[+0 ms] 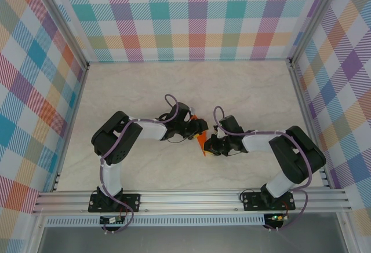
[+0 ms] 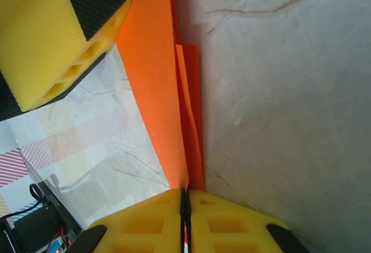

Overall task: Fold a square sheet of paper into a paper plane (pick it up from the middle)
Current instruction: Fold the wing for the fifth time at the center of the table.

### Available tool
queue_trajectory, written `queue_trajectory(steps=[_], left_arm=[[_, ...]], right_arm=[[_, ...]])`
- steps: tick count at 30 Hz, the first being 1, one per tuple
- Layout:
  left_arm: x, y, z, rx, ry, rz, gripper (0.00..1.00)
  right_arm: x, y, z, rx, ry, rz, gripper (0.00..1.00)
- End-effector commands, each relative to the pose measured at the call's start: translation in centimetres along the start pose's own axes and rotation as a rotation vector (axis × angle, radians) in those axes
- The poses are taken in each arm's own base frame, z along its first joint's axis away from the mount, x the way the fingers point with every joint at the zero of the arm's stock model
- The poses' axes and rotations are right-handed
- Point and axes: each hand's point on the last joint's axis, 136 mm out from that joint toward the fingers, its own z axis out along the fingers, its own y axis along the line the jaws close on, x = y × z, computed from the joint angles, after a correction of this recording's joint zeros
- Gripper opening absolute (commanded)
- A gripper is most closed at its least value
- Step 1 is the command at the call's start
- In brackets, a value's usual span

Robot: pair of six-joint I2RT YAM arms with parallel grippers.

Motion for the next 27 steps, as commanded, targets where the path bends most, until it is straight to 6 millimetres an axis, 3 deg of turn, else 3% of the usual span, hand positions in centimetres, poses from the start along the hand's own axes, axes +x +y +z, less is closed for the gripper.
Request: queue_trajectory(steps=[1,7,12,21,27], left_arm=[[0.8,4.2,0.8,-0.126,0.026,-0.052,0.51],[0.9,4.3,0.8,-0.128,0.027,-0.056,0.51],[0.8,4.2,0.9,-0.125,0.028,-0.055,0.51],[0.8,4.3,0.9,-0.127,0.03,-0.058,0.51],[0.8,4.1,0.8,-0.126,0.032,-0.054,0.51]], right_arm=[[1.8,-2.5,-0.8,0.101,0.019,0.059,0.14],[0.5,0.9,-3.4,0.018,-0.079,-0.02,0.17],[0.5,4.3,-3.1,-0.127,-0.033,-0.053,0.13],[0.1,5.2,-1.4,-0.158,0.019,-0.044,0.12],[0.5,3.3,-0.5,-0.097,0.036,-0.011,0.12]])
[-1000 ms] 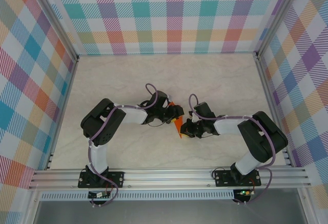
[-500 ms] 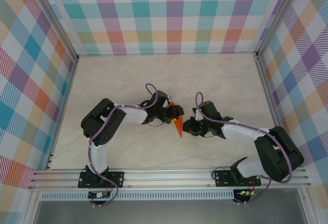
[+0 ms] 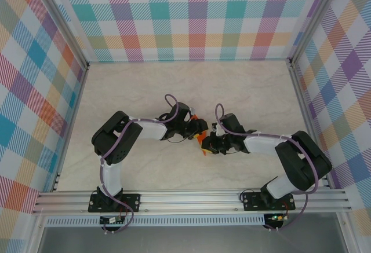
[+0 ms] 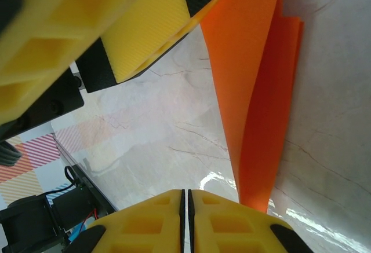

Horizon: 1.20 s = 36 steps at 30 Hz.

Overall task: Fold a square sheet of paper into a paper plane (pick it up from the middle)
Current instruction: Fold the wing for the fifth time at the center of the table.

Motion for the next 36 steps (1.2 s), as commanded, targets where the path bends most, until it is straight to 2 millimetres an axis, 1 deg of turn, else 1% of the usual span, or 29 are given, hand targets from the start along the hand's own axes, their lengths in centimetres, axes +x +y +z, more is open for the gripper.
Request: queue_trajectory(steps=[1,6,12,18,22,24,26,29,31,34,36], left_arm=[[0.8,4.1,0.8,-0.127,0.031,-0.052,0.51],[0.9,4.2,0.7,-0.132,0.03,-0.049,0.51],[1.0,4.7,0.8,-0.141,0.034,-0.052,0.5],[1.1,4.7,0.9,-0.14,0.036,-0.051,0.5],[1.1,4.7,0.9,-0.14,0.036,-0.052,0.5],[1.1,4.7,0.9,-0.14,0.036,-0.051,0.5],[1.1,4.6,0.8,-0.138,0.037,-0.051,0.5],[1.0,4.7,0.9,-0.139,0.035,-0.051,0.5],[1.0,4.6,0.9,-0.137,0.037,-0.052,0.5],[1.0,4.7,0.9,-0.14,0.035,-0.053,0.5],[1.0,4.6,0.9,-0.137,0.035,-0.054,0.5]], right_arm=[[0.0,-0.1,0.6,0.0,0.011,0.007,0.12],[0.7,-2.7,0.8,0.079,0.01,0.038,0.11],[2.0,-4.8,0.9,0.117,0.035,0.073,0.11],[2.9,-5.3,1.3,0.102,0.075,0.103,0.11],[2.8,-5.7,0.5,0.155,0.043,0.114,0.1],[2.5,-4.9,-0.1,0.143,0.028,0.096,0.1],[2.2,-3.1,-0.3,0.085,0.026,0.061,0.1],[0.9,-0.6,-0.5,0.007,-0.003,0.03,0.1],[0.1,0.6,-0.6,-0.014,-0.022,0.013,0.1],[-1.1,1.4,-0.1,-0.028,-0.033,0.007,0.1],[-1.5,1.0,0.7,-0.01,-0.027,0.026,0.09]])
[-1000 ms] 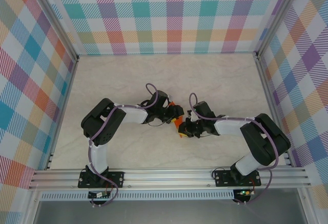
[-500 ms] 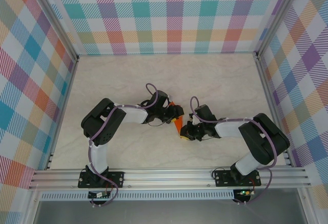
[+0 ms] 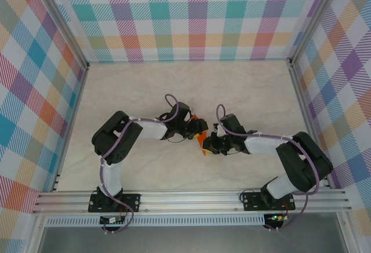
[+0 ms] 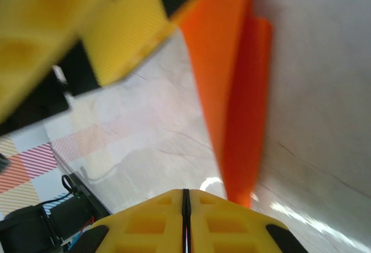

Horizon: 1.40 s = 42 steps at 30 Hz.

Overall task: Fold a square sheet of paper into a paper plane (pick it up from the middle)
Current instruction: Fold the wing for the fifth time at the center of the table.

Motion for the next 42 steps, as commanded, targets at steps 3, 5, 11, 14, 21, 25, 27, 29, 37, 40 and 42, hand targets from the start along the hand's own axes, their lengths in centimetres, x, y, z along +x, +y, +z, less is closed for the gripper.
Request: queue_trajectory(steps=[3,5,11,14,21,25,27,29,37,40,42], left_arm=[[0.9,4.4,0.8,-0.129,0.031,-0.048,0.5],[1.0,4.4,0.8,-0.13,0.031,-0.047,0.5],[0.9,4.6,0.8,-0.135,0.029,-0.05,0.5],[1.0,4.7,0.8,-0.14,0.031,-0.049,0.5],[1.0,5.0,0.9,-0.147,0.028,-0.055,0.5],[1.0,4.9,0.8,-0.143,0.03,-0.053,0.5],[1.0,4.8,0.8,-0.143,0.03,-0.053,0.5],[1.1,4.8,0.8,-0.14,0.033,-0.053,0.5],[1.1,4.7,0.8,-0.14,0.034,-0.055,0.5],[1.1,4.8,0.9,-0.142,0.038,-0.058,0.5],[1.1,4.7,0.8,-0.143,0.039,-0.058,0.5]], right_arm=[[-0.9,-0.5,1.7,0.018,0.013,0.038,0.09],[-0.4,-1.8,2.1,0.042,0.023,0.063,0.08],[1.7,-4.8,2.0,0.093,0.05,0.103,0.08],[2.6,-5.1,1.5,0.092,0.061,0.1,0.09],[4.3,-5.7,1.0,0.103,0.12,0.103,0.1],[5.1,-6.6,0.7,0.125,0.134,0.12,0.1],[4.9,-6.2,0.5,0.117,0.124,0.11,0.1],[4.2,-5.3,0.1,0.099,0.092,0.092,0.1],[0.1,0.3,-1.7,0.01,-0.062,0.0,0.12],[-0.9,1.0,-0.7,-0.012,-0.063,0.015,0.11],[-1.6,1.1,0.0,-0.021,-0.068,0.027,0.11]])
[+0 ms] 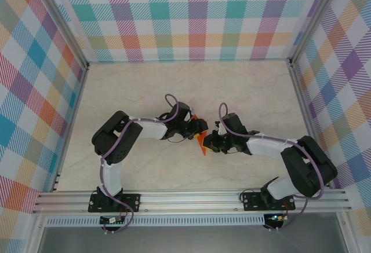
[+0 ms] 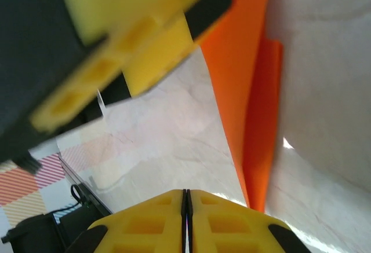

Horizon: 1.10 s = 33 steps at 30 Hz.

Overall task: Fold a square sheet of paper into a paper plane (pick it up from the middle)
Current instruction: Fold the wing for the fifth time at the center of the table.

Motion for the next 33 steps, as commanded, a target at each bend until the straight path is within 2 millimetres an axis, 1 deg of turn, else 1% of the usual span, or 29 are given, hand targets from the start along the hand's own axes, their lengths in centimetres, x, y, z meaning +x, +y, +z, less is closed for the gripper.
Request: queue_trajectory(steps=[1,4,7,9,12,15,16,19,24,33], left_arm=[[1.1,4.7,0.8,-0.14,0.035,-0.055,0.5],[1.1,4.6,0.8,-0.137,0.036,-0.056,0.5],[1.0,4.4,0.7,-0.133,0.035,-0.053,0.5],[1.0,4.2,0.6,-0.13,0.033,-0.052,0.5],[0.9,3.8,0.6,-0.121,0.033,-0.042,0.5],[0.7,3.4,0.6,-0.114,0.034,-0.029,0.5],[0.6,3.3,0.7,-0.114,0.034,-0.027,0.5],[0.4,3.2,0.7,-0.122,0.032,-0.012,0.5],[-0.2,3.6,0.3,-0.163,0.015,0.017,0.51],[-2.9,3.8,-0.3,-0.186,-0.019,0.044,0.51]], right_arm=[[-1.2,0.4,1.2,-0.007,-0.016,0.026,0.11],[-1.6,0.1,1.9,0.0,-0.015,0.03,0.11],[-0.9,-2.2,2.5,0.059,0.006,0.057,0.09],[0.1,-4.3,2.6,0.108,0.015,0.104,0.08],[1.5,-6.4,2.7,0.152,0.045,0.135,0.08],[2.4,-8.3,2.7,0.213,0.069,0.164,0.06],[2.6,-8.6,2.8,0.224,0.075,0.169,0.06],[2.8,-9.0,2.9,0.233,0.085,0.177,0.05],[3.0,-9.2,2.9,0.25,0.096,0.179,0.04],[3.4,-9.9,2.6,0.266,0.103,0.186,0.02]])
